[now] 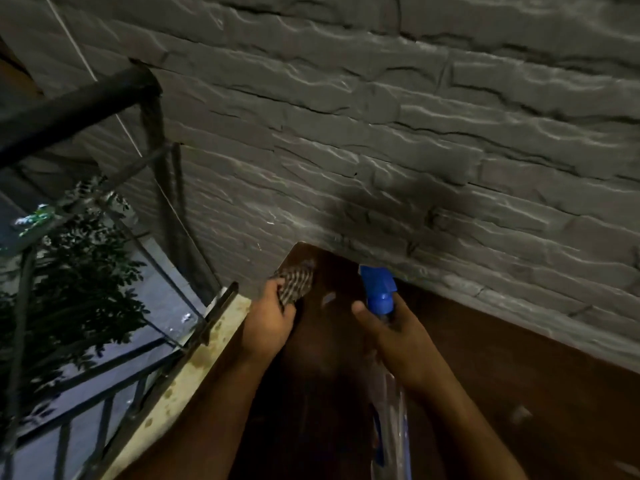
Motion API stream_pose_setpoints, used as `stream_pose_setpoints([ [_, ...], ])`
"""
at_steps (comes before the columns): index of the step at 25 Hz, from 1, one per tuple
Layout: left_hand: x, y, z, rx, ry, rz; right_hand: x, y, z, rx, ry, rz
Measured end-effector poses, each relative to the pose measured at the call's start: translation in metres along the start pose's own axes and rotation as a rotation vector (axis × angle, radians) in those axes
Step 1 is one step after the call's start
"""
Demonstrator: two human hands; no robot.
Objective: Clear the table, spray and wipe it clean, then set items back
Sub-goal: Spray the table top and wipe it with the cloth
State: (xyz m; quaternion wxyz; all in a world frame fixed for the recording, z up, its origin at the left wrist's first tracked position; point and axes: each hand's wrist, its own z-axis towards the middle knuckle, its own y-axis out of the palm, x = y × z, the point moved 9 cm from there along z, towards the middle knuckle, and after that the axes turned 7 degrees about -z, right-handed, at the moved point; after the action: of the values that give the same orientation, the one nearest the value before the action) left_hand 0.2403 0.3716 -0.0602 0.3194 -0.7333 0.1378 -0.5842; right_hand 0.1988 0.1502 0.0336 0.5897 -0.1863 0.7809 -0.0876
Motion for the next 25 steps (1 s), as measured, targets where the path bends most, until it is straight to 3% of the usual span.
stream_pose_setpoints([
  [3, -0.013, 0.046, -0.010, -0.149, 0.063, 0.388, 0.013, 0.001, 0.024, 0.006, 0.025, 0.041],
  [8, -0.020, 0.049, 0.010, -0.059, 0.029, 0.616, 0.026, 0.001, 0.054, -0.027, 0.045, 0.008],
  [11, -0.019, 0.040, 0.017, 0.022, -0.021, 0.607, 0.026, 0.006, 0.066, -0.066, 0.037, -0.010],
  [17, -0.017, 0.024, 0.070, 0.254, -0.122, 0.341, 0.029, 0.001, 0.072, -0.065, 0.028, 0.111],
  [22, 0.007, 0.105, 0.104, -0.063, 0.175, 0.473, 0.031, 0.005, 0.081, -0.104, 0.036, 0.204],
  [25, -0.004, 0.109, 0.083, -0.089, 0.313, 0.406, 0.033, 0.014, 0.085, -0.124, 0.038, 0.178],
])
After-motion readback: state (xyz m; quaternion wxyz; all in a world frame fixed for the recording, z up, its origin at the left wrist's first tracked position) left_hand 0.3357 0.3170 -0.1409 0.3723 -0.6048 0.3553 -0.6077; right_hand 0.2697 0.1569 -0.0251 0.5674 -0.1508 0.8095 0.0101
